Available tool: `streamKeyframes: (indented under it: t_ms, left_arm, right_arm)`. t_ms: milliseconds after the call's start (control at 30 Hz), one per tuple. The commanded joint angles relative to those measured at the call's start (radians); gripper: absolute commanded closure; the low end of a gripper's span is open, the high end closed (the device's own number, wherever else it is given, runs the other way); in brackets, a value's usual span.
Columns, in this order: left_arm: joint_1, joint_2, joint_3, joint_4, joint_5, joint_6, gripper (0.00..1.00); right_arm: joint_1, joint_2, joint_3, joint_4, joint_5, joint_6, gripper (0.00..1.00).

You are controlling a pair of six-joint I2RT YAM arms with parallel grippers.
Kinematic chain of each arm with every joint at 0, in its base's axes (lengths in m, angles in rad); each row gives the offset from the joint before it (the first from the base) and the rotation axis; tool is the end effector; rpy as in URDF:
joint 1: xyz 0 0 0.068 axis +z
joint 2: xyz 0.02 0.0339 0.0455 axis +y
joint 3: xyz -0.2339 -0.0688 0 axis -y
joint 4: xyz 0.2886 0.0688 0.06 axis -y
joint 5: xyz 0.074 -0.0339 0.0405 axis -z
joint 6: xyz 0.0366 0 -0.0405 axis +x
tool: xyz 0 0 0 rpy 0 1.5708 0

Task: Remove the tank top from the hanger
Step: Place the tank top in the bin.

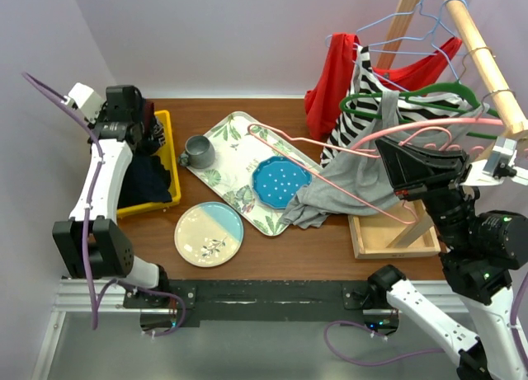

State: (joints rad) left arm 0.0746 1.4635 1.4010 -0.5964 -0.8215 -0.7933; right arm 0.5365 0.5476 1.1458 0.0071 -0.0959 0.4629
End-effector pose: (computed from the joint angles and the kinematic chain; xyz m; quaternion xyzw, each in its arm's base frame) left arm 0.3619 0.0539 0.3273 -0.5056 0.6729 0.1936 0.5040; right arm 0.0977 0.0622 0.5102 -0.0595 0.4618 0.4434 0.7659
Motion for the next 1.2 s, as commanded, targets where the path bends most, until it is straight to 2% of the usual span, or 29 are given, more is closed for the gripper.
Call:
streamKeyframes:
  t_ms: [0,133,200,367,400,433,533,667,733,767,800,833,867,900,933,1067,1167]
  left_arm:
    - [0.014,0.102,-0.023,0.122,0.08,-0.012,1.0]
    - [0.017,0.201,-0.147,0.148,0.171,-0.093,1.0]
    - [0.024,0.264,-0.198,0.199,0.244,-0.084,1.0]
    - [0.027,0.295,-0.171,0.213,0.292,-0.063,1.0]
    - [0.028,0.29,-0.16,0.195,0.273,-0.067,0.94]
    - [0.03,0.284,-0.149,0.181,0.269,-0.066,0.73]
    - [0.031,0.25,-0.082,0.09,0.234,-0.061,0.42]
    - [0.03,0.161,-0.025,0.055,0.148,-0.032,0.32]
    - [0.03,0.138,-0.028,0.192,0.229,0.15,0.31]
    - [0.03,0.123,-0.039,0.33,0.346,0.237,0.32]
    - [0.028,0.115,-0.075,0.39,0.404,0.343,0.32]
    - [0.03,0.104,-0.098,0.458,0.473,0.397,0.32]
    - [0.031,0.101,-0.117,0.563,0.599,0.446,0.32]
    - [0.03,0.11,-0.114,0.581,0.646,0.527,0.32]
    - [0.031,0.145,-0.094,0.581,0.666,0.546,0.32]
    - [0.03,0.32,0.157,0.476,0.751,0.612,0.3]
    - [0.028,0.451,0.295,0.416,0.747,0.678,0.25]
  right_arm:
    - [0.003,0.003,-0.008,0.025,0.012,-0.009,1.0]
    - [0.003,0.009,-0.011,0.016,0.009,-0.02,1.0]
    - [0.003,0.012,-0.001,0.01,0.005,-0.024,1.0]
    - [0.003,0.026,0.041,-0.032,-0.005,-0.052,1.0]
    - [0.002,0.026,0.045,-0.035,-0.01,-0.053,1.0]
    - [0.003,0.026,0.045,-0.038,-0.01,-0.055,1.0]
    - [0.003,0.026,0.038,-0.038,-0.011,-0.053,1.0]
    - [0.003,0.037,0.034,-0.03,-0.028,-0.044,1.0]
    - [0.002,0.044,0.034,-0.026,-0.044,-0.037,1.0]
    - [0.003,0.048,0.029,-0.022,-0.048,-0.033,1.0]
    - [0.003,0.052,0.026,-0.016,-0.051,-0.027,1.0]
    - [0.003,0.055,0.022,-0.012,-0.053,-0.024,1.0]
    - [0.003,0.057,0.019,-0.012,-0.057,-0.021,1.0]
    - [0.003,0.06,0.017,-0.01,-0.06,-0.021,1.0]
    - [0.003,0.063,0.015,-0.01,-0.061,-0.021,1.0]
    - [0.003,0.072,-0.003,-0.012,-0.051,-0.026,1.0]
    - [0.003,0.077,-0.011,-0.012,-0.039,-0.036,1.0]
